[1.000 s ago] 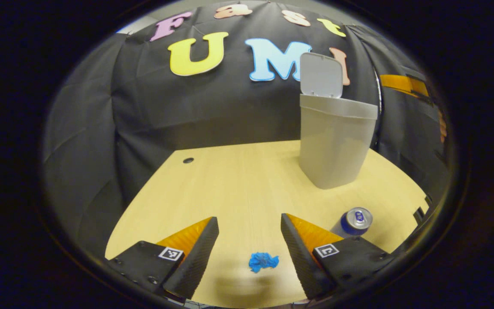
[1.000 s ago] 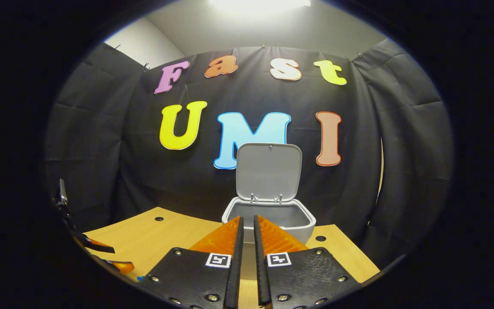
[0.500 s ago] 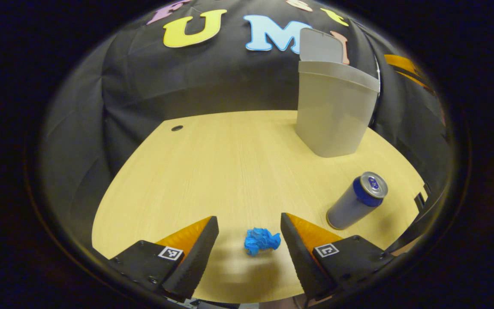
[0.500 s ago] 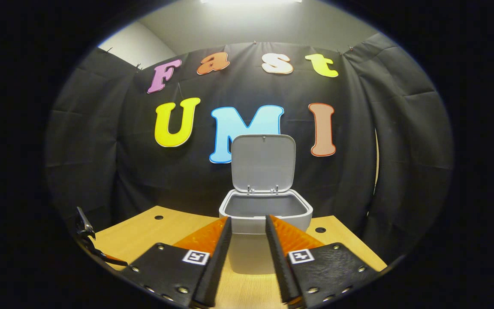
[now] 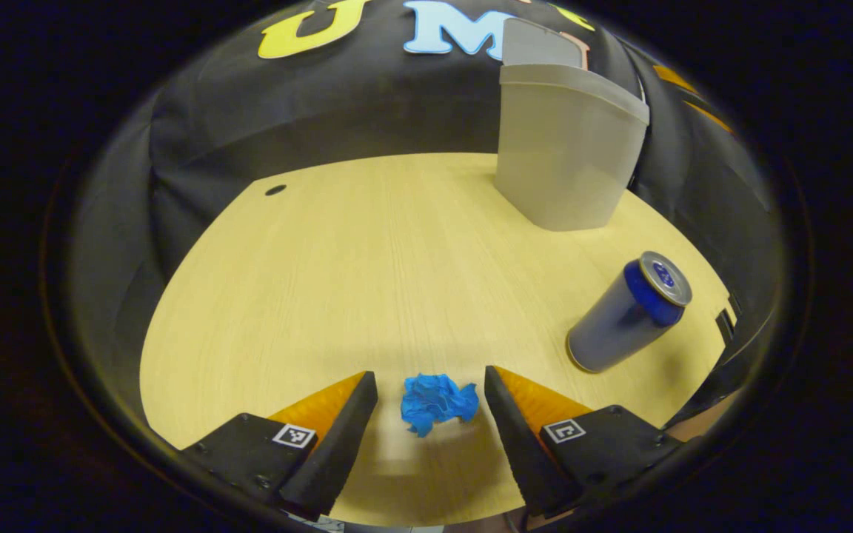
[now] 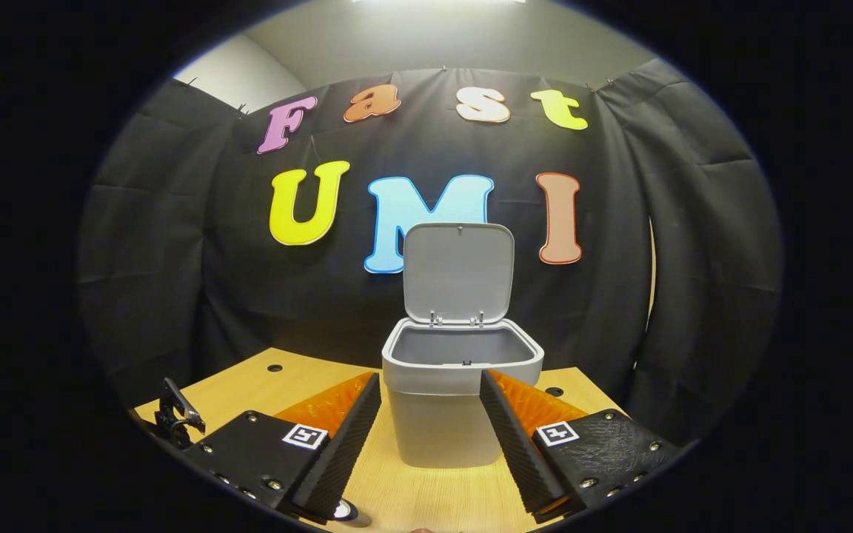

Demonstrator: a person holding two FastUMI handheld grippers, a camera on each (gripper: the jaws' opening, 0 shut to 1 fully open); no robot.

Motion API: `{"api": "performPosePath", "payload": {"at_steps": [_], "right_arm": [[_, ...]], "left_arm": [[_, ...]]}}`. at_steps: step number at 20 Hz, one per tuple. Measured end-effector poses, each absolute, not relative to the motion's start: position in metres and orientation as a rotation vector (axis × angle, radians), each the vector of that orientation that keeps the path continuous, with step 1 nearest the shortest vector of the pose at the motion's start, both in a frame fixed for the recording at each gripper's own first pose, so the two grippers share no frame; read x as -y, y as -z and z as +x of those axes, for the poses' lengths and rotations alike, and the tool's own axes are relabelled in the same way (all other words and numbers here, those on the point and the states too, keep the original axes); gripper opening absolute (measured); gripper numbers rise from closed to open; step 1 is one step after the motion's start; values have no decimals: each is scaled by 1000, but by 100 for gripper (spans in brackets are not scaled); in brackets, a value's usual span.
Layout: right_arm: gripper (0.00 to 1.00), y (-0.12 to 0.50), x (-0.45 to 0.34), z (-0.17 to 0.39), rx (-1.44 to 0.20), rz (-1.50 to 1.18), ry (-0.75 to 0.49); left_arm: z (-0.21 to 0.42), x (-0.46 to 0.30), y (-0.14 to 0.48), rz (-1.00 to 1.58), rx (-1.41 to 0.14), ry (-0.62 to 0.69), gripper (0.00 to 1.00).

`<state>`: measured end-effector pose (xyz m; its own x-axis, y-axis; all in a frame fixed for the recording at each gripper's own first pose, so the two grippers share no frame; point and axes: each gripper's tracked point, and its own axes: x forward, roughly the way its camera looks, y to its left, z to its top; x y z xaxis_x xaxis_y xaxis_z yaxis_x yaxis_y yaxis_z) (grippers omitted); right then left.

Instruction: Press the lid of the desktop garbage bin to open it, pick up the crumpled paper on the desktop and throw it into the bin, then pick up the pop can on the desktop and drop it into the bin, and finally close the garbage bin lid.

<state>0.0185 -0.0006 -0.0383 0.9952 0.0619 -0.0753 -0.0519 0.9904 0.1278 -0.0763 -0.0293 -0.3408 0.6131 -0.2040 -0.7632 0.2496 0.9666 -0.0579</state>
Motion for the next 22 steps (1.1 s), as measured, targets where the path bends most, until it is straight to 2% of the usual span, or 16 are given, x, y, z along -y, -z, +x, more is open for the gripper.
{"api": "performPosePath", "payload": {"at_steps": [6,7,8,10,12,14,16,17,19,21,22], "right_arm": [[87,44,0,19,-101,147,-44],[87,45,1,20,-104,143,-42],[87,46,1,20,-110,135,-42],[87,48,2,18,-116,125,-39],[87,50,2,18,-122,127,-39],[87,54,-1,17,-134,129,-46],[87,61,-1,16,-151,126,-54],[87,63,-2,16,-155,125,-56],[87,64,-2,14,-157,127,-58],[87,65,0,13,-157,131,-53],[87,64,0,13,-156,134,-53]], "left_arm": [[-79,35,361,93,-923,283,96],[-78,34,361,103,-919,280,99],[-78,33,362,107,-914,284,94],[-75,36,363,108,-900,282,98],[-77,38,365,107,-890,284,95],[-76,36,365,106,-876,277,98],[-76,37,365,108,-875,277,90],[-76,36,365,112,-871,269,92],[-75,35,364,111,-869,260,70],[-74,35,363,115,-868,253,70],[-74,34,364,113,-867,243,58]]}}
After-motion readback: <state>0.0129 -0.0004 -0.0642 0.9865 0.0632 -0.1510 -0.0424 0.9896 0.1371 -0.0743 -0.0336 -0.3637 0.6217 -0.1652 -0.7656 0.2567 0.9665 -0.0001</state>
